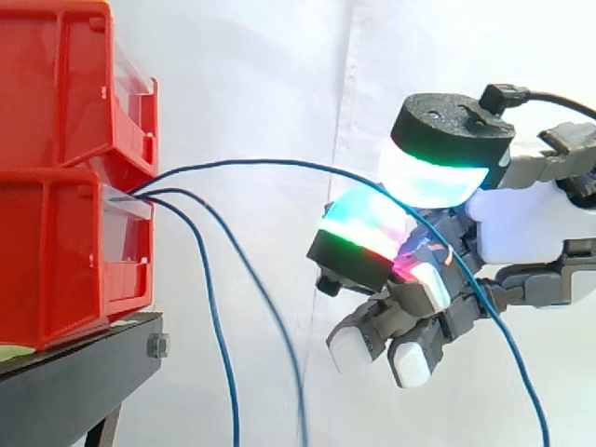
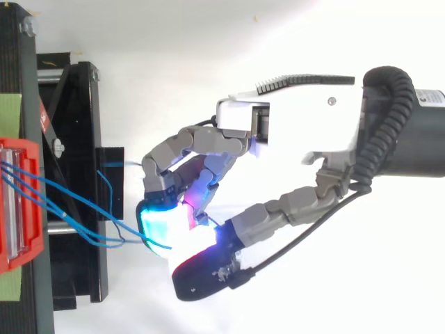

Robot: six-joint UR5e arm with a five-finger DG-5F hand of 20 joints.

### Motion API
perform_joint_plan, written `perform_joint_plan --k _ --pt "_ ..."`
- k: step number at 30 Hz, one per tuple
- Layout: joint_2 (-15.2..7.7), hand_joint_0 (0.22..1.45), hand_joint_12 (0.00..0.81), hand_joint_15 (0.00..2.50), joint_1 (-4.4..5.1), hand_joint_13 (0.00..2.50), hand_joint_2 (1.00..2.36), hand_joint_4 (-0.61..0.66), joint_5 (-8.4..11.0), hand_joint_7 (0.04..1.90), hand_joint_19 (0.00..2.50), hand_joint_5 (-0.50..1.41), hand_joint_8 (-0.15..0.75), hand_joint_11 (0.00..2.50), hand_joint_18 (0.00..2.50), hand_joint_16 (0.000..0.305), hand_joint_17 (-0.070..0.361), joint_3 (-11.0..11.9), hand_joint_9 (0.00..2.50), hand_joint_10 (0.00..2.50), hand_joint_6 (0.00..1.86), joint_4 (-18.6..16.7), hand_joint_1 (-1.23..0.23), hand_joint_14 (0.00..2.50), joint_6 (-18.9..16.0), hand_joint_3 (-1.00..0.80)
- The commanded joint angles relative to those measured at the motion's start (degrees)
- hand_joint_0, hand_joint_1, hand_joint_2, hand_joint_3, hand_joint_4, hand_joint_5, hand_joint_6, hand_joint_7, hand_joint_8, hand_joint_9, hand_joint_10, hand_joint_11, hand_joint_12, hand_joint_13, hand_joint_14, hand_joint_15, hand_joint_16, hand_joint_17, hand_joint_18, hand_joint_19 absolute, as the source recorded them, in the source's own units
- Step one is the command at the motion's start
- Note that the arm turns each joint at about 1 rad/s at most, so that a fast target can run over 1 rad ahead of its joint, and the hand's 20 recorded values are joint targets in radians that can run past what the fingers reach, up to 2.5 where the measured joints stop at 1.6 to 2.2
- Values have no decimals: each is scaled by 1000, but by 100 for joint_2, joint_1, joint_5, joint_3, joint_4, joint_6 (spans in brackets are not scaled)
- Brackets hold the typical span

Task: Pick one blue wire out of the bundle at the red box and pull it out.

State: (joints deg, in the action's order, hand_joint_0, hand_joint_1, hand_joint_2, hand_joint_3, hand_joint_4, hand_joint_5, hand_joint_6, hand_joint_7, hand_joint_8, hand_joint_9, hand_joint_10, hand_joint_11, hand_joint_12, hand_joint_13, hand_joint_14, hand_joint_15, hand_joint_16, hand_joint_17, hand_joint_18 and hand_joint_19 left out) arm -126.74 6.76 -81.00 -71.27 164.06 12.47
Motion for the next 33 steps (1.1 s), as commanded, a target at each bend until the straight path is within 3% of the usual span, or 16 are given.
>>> perform_joint_plan --k 1,5,14,17,22,30,33 --pt "0 612 465 334 1 662 1015 272 -13 1103 449 -171 372 742 716 60 135 -1 920 17 878 3 -855 11 1 -280" --pt "0 593 466 335 10 663 1014 296 -4 1114 458 -167 372 725 716 60 136 -1 926 20 865 3 -827 12 1 -307" --pt "0 579 467 328 18 656 1023 184 14 1171 462 -163 375 736 721 61 137 -1 941 17 888 -6 -793 11 10 -144" --pt "0 549 473 333 18 642 1016 218 5 1057 490 -161 372 720 692 62 140 -1 948 17 895 3 -694 12 10 -269" --pt "0 528 481 339 18 646 1010 227 14 1102 499 -153 384 723 691 64 143 -1 967 19 875 -6 -655 11 18 -364" --pt "0 536 480 336 18 654 1011 240 14 1150 494 -146 390 722 692 63 142 -1 977 18 877 -6 -691 11 18 -368" --pt "0 579 471 337 18 669 1015 240 14 1185 489 -140 386 744 711 60 135 -1 996 19 892 -6 -744 13 18 -289"
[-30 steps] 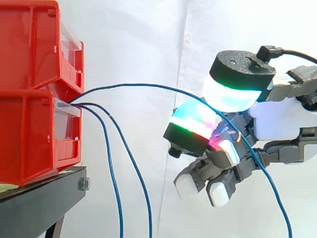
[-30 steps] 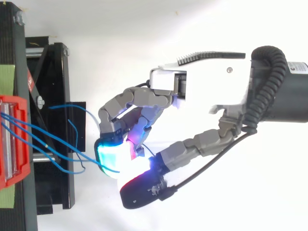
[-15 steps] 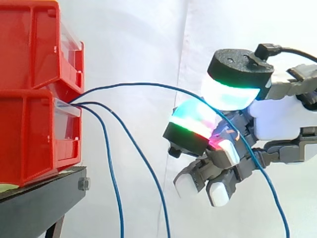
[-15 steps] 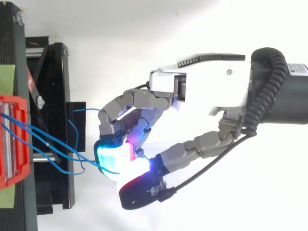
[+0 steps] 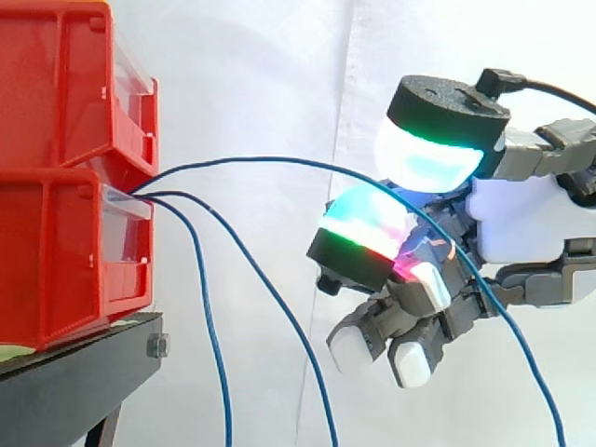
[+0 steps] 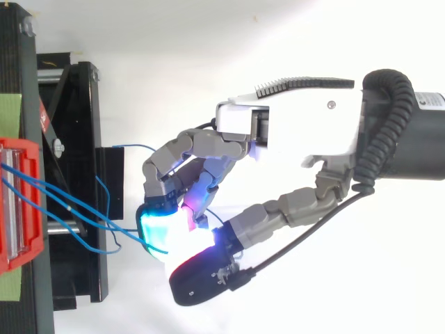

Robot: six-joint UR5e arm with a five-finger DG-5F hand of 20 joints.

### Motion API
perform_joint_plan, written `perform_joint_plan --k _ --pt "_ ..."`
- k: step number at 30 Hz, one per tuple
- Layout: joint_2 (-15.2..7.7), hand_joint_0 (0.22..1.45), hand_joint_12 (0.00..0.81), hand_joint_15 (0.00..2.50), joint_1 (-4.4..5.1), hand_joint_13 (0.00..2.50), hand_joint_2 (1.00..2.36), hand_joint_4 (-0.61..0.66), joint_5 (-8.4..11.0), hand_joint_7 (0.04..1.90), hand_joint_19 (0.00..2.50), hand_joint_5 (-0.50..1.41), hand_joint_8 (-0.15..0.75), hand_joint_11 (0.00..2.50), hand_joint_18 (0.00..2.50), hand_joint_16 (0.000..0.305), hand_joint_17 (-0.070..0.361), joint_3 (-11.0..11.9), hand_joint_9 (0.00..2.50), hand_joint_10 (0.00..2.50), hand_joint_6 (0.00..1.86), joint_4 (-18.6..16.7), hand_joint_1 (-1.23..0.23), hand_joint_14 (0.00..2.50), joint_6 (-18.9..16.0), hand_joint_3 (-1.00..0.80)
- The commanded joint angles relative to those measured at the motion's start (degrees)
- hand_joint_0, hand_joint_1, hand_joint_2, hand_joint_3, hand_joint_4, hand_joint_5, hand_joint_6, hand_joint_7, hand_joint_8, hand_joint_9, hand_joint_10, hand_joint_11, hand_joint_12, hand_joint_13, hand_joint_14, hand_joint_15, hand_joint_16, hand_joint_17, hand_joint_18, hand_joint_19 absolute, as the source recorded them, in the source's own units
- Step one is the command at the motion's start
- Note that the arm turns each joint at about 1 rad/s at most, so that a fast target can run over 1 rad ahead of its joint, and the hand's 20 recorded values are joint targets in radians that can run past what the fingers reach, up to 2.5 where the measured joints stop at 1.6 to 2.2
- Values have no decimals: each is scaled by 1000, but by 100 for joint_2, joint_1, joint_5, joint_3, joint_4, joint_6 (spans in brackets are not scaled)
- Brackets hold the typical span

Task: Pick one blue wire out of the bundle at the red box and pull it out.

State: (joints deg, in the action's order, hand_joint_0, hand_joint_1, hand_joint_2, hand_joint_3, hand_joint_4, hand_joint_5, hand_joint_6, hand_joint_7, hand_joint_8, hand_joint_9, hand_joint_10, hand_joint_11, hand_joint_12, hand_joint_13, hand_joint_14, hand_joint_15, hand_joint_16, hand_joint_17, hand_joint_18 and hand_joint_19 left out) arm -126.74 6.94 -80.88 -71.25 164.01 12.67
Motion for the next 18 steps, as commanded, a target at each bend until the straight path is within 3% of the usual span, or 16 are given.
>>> perform_joint_plan --k 1,9,18 --pt "0 588 469 339 0 671 1015 240 2 1207 481 -140 385 746 714 60 134 6 997 19 895 0 -765 12 -2 -268" --pt "0 608 465 346 9 695 1023 167 -16 1256 470 -135 389 770 739 59 132 -3 1015 20 924 9 -816 12 -2 -118" --pt "18 602 467 343 18 702 1025 168 -16 1261 465 -126 392 766 747 60 134 -3 1035 20 930 44 -808 13 16 -69"
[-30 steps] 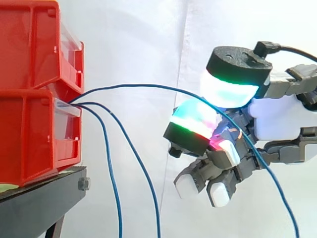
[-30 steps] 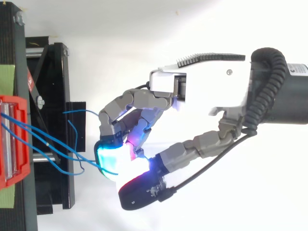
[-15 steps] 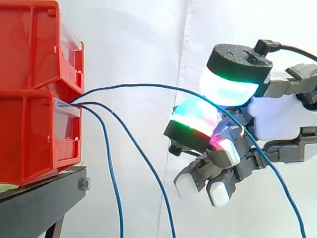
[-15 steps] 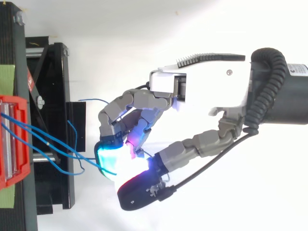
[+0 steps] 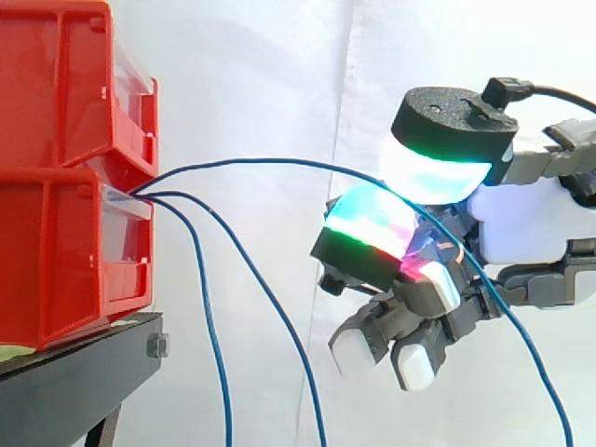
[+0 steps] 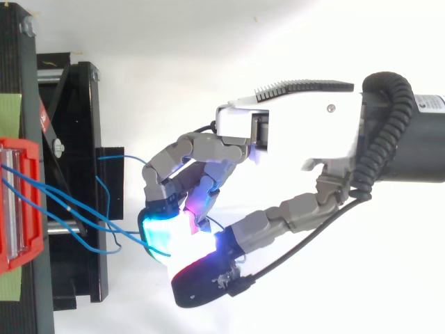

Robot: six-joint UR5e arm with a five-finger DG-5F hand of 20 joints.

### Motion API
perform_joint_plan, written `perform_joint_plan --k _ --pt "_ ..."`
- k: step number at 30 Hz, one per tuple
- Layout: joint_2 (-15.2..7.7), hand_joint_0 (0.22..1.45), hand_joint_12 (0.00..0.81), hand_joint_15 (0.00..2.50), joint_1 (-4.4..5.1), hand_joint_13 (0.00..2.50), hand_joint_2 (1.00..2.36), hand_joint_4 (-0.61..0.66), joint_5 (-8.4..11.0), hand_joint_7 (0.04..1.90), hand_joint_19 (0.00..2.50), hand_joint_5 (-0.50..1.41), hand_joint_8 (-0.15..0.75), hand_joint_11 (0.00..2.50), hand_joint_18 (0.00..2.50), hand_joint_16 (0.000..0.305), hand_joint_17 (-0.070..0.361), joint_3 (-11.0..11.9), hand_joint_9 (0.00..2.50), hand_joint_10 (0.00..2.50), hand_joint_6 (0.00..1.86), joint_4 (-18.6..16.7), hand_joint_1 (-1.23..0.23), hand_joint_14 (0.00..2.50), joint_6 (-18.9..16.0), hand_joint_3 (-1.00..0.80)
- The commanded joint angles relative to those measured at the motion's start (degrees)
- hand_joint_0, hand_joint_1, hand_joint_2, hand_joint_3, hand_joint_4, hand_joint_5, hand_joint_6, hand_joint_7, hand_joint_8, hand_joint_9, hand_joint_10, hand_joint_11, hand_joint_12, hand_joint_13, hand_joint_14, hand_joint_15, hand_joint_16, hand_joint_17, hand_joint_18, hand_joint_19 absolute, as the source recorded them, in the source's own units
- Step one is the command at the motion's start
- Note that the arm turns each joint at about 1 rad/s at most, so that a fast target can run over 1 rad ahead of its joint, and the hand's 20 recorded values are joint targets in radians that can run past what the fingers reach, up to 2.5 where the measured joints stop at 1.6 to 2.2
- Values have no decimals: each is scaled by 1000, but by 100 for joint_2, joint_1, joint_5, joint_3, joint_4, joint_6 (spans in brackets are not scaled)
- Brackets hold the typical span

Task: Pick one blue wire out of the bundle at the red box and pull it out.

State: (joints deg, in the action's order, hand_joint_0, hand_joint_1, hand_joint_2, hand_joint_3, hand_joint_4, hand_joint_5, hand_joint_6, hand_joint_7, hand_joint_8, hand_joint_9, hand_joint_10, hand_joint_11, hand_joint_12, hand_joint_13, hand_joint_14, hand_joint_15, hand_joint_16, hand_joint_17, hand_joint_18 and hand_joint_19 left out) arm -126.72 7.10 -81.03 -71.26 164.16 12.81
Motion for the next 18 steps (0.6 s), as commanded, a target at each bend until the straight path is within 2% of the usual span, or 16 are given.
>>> perform_joint_plan --k 1,6,9,13,15,18 --pt "42 600 470 345 2 705 1024 170 8 1261 469 -125 394 770 751 60 135 -2 1038 20 930 72 -805 12 20 -65" --pt "157 590 490 353 2 721 1021 170 -1 1262 450 -113 412 754 781 65 146 -2 1064 18 928 398 -788 11 108 -31" --pt "183 589 496 350 2 726 1019 171 8 1267 449 -110 413 756 786 66 149 -2 1077 18 927 477 -787 11 134 -23" --pt "359 593 502 352 -33 732 1018 164 -1 1274 452 -104 421 749 794 67 152 -10 1088 18 927 775 -794 13 231 -9" --pt "412 594 502 353 -42 735 1017 160 -1 1275 451 -104 422 746 796 68 152 -54 1089 15 927 890 -795 11 231 -8" --pt "552 594 503 357 -16 737 1017 162 17 1272 445 -103 425 765 798 68 152 -300 1090 19 927 934 -795 11 240 -2"
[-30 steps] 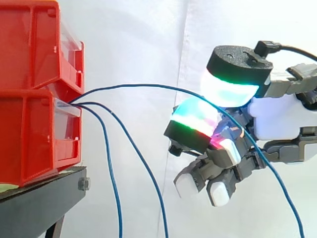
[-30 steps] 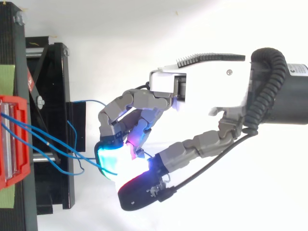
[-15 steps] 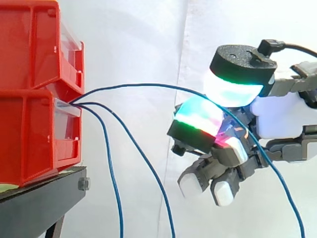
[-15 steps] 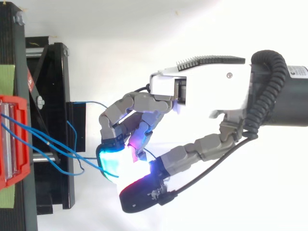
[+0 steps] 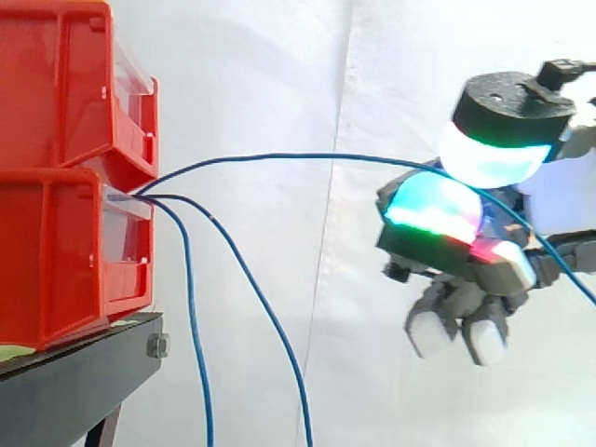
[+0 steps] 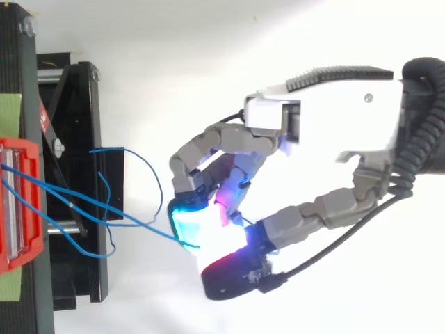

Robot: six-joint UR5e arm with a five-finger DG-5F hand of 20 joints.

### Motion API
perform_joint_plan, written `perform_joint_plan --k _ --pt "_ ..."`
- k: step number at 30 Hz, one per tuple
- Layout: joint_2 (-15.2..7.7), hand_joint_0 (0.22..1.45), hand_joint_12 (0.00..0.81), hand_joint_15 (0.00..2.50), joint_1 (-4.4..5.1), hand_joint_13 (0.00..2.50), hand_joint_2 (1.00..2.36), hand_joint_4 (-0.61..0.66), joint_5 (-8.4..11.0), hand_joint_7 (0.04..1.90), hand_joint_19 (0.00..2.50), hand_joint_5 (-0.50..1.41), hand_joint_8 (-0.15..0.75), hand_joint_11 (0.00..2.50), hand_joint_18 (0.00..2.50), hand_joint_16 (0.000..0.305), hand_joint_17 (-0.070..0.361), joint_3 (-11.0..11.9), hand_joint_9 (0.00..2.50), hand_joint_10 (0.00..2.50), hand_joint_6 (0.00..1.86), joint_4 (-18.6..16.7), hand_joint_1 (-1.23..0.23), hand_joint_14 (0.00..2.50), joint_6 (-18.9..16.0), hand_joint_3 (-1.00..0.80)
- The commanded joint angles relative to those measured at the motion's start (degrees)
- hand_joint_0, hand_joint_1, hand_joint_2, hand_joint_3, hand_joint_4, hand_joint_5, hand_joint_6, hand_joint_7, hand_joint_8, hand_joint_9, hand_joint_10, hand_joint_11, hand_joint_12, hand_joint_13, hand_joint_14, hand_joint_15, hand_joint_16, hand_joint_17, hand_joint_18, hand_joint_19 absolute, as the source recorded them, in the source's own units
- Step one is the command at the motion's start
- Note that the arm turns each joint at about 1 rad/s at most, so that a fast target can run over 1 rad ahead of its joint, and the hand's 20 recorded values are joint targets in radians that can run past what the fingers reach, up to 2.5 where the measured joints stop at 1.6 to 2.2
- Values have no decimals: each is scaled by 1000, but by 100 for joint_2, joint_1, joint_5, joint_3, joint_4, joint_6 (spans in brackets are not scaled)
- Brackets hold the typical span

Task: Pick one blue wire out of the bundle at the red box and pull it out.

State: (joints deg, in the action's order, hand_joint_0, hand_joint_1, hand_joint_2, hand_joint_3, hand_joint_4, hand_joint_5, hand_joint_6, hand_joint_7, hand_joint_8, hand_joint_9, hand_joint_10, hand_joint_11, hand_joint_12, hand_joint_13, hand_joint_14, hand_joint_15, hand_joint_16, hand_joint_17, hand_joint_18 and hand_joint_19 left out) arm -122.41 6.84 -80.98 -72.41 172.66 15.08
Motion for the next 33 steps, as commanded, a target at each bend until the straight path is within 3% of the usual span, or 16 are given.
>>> perform_joint_plan --k 1,3,4,9,15,33 --pt "244 595 502 357 28 737 1017 161 73 1272 445 -103 427 759 798 68 152 -317 1094 18 927 49 -796 11 21 -6" --pt "341 596 501 361 37 738 1017 165 196 1269 445 -103 423 763 798 68 152 -449 1094 16 928 -39 -796 13 -5 -8" --pt "481 596 502 364 37 740 1017 165 381 1269 451 -103 423 758 801 68 152 -520 1094 18 928 -92 -797 11 -5 -8" --pt "552 596 503 361 37 742 1017 162 486 1269 445 -103 423 753 802 68 153 -520 1091 17 928 101 -797 11 -119 -8" --pt "543 598 498 364 54 740 1017 163 671 1259 435 -103 419 757 798 68 152 -520 1088 15 929 49 -797 12 -295 -14" --pt "543 598 493 407 54 791 1014 149 688 1200 433 -101 418 747 784 68 153 -520 1088 14 931 40 -801 12 -260 -8"
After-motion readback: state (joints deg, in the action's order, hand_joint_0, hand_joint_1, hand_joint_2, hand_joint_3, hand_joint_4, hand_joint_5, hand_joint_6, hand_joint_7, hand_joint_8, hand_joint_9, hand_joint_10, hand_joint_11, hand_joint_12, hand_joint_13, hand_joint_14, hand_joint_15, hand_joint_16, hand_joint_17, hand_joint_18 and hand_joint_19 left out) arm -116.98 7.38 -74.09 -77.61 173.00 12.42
